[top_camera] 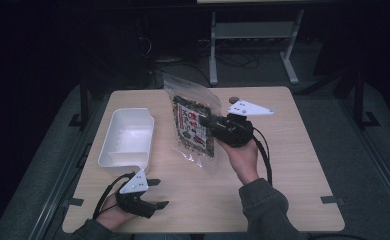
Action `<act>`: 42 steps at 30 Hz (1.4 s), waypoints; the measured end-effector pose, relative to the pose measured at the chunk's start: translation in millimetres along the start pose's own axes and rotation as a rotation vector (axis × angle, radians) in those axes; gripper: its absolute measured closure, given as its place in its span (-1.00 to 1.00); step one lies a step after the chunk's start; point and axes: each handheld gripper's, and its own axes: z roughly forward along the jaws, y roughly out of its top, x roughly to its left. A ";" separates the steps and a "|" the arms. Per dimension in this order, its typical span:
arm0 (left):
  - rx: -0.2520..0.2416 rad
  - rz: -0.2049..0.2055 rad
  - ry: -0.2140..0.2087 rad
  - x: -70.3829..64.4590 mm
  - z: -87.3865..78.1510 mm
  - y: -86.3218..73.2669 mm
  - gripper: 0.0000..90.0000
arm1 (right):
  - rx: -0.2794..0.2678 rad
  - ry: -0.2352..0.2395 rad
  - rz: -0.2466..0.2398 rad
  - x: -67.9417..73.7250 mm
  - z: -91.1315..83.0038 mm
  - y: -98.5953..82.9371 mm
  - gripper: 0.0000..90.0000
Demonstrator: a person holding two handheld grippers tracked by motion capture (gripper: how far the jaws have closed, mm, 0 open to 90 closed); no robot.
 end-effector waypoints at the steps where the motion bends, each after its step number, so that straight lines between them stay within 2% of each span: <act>1: -0.006 -0.006 -0.003 0.6 -1.3 -0.1 -0.47 | -0.002 0.001 -0.001 1.6 2.7 1.9 0.67; 5: -0.021 -0.018 0.000 2.4 -6.9 -1.6 -0.48 | -0.017 0.005 -0.006 7.7 13.0 9.1 0.67; 19: -0.016 -0.013 0.024 5.4 -15.1 -7.1 -0.49 | -0.077 0.008 -0.004 26.4 42.6 32.3 0.67; 25: -0.006 -0.014 0.032 7.1 -20.0 -12.9 -0.49 | -0.097 0.015 -0.009 39.5 67.1 41.0 0.67; 35: 0.004 -0.030 0.034 9.4 -25.2 -19.9 -0.49 | -0.124 -0.004 0.006 53.6 97.5 43.7 0.67; 37: 0.010 -0.031 0.033 9.2 -25.8 -21.6 -0.49 | -0.137 -0.009 0.013 58.1 108.8 42.3 0.67; 42: 0.017 -0.034 0.036 10.0 -27.7 -24.0 -0.49 | -0.125 -0.023 0.004 65.1 129.6 39.6 0.67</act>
